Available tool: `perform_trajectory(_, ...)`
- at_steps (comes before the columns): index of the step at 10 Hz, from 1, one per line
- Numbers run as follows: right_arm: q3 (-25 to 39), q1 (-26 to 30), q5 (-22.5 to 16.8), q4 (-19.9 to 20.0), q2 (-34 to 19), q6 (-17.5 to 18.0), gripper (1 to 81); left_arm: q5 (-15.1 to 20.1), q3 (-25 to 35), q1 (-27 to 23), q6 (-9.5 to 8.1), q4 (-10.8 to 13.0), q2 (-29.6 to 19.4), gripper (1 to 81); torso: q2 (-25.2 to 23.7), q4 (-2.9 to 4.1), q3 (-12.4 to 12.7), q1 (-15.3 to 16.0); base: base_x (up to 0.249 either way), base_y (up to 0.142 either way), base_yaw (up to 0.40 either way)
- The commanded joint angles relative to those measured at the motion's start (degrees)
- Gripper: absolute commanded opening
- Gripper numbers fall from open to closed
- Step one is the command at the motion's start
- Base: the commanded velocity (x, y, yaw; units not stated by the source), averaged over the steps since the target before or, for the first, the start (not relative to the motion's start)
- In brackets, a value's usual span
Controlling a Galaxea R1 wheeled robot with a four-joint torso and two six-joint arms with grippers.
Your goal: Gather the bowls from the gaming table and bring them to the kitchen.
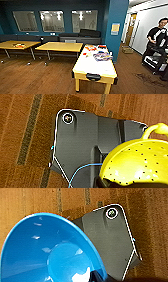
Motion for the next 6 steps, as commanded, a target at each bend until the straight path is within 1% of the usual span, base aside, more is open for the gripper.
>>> perform_trajectory(1, 0.3, 2.8, -2.3, -1.0, -1.4, -0.2, 1.0, 0.2, 0.3, -2.6, 0.37, 0.7, -1.5, 1.0, 0.0, 0.00, 0.0, 0.0, 0.000, 0.000, 0.000)
perform_trajectory(2, 0.3, 2.7, -2.3, -1.0, -1.5, -0.2, 1.0, -1.7, -0.1, -2.6, 0.37, 0.7, -1.7, 1.0, 0.0, 0.00, 0.0, 0.0, 0.000, 0.000, 0.000)
perform_trajectory(3, 0.3, 2.7, -2.3, -1.0, -1.5, -0.2, 1.0, -2.2, -1.0, -2.6, 0.37, 0.7, -1.6, 1.0, 0.0, 0.00, 0.0, 0.0, 0.000, 0.000, 0.000)
perform_trajectory(4, 0.3, 2.7, -2.3, -1.0, -1.6, -0.2, 1.0, -2.2, -2.4, -2.4, 0.37, 0.7, -1.0, 1.0, 0.0, 0.00, 0.0, 0.0, 0.000, 0.000, -0.168)
perform_trajectory(5, 0.3, 2.7, -2.3, -1.0, -1.5, -0.2, 1.0, -2.7, -3.6, -2.3, 0.37, 0.7, -0.6, 1.0, 0.0, 0.00, 0.0, 0.0, 0.000, 0.000, -0.277)
perform_trajectory(6, 0.3, 2.7, -2.3, -1.0, -1.4, -0.2, 1.0, -4.3, -4.0, -2.0, 0.37, 0.7, -0.7, 1.0, 0.0, 0.00, 0.0, 0.0, 0.000, 0.000, -0.379)
